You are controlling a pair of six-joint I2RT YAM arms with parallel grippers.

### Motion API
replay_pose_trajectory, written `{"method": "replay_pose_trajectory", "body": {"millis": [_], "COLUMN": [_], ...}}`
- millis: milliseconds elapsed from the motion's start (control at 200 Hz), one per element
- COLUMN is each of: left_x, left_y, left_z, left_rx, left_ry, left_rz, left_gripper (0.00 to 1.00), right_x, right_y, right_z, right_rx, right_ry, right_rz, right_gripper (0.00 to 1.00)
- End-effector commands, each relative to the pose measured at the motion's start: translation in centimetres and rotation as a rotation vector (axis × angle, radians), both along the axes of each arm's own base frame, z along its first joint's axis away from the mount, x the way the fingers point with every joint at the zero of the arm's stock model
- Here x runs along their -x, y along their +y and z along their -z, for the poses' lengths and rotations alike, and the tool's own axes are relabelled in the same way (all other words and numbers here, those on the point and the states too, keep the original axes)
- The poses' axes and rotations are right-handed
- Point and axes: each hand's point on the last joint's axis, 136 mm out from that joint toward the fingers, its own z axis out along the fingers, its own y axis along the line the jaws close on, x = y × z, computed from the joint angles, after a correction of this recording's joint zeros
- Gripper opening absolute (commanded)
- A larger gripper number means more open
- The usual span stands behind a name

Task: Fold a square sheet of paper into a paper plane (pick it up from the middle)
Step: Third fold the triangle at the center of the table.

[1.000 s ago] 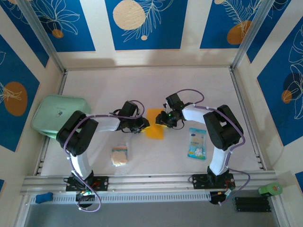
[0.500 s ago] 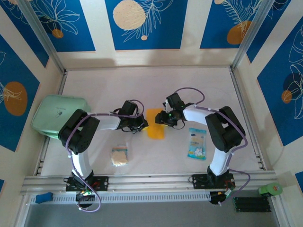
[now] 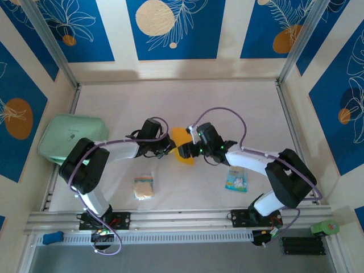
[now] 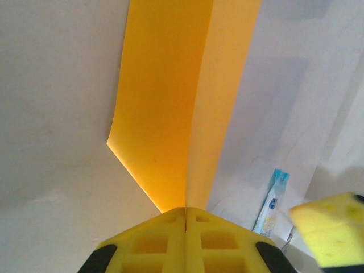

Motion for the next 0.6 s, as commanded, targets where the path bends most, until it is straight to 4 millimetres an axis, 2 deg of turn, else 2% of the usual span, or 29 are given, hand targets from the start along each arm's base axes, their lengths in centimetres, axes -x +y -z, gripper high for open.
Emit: {"method": "replay_pose_trajectory", "body": {"millis": [0,250,495,595], "left_x": [-0.2,-0.2,-0.2,-0.2], "left_y": [1.1,1.1,1.0,1.0], "left_z": [-0.1,-0.1,-0.1,0.0], "left_rx": [-0.006,0.005,0.01,0.01], "left_ry": [0.004,0.01,0.016,0.018], "left_rz": [-0.055,-0.058,-0.056,-0.055], "left_gripper": [0.0,0.0,0.0,0.0], "right_x": [0.6,3.3,3.9,3.5], "right_y": [1.7,3.3,4.8,5.1], "right_z": [-2.0,0.0,2.7,3.6], "right_rx": [-0.007,0.043,0.121,0.158], "right_ry": [-0.292,-0.384,-0.42,-0.438], "right_rz": [-0.166,-0.344,-0.404,-0.393], "right_gripper": [0.72,0.72,0.72,0.68]}}
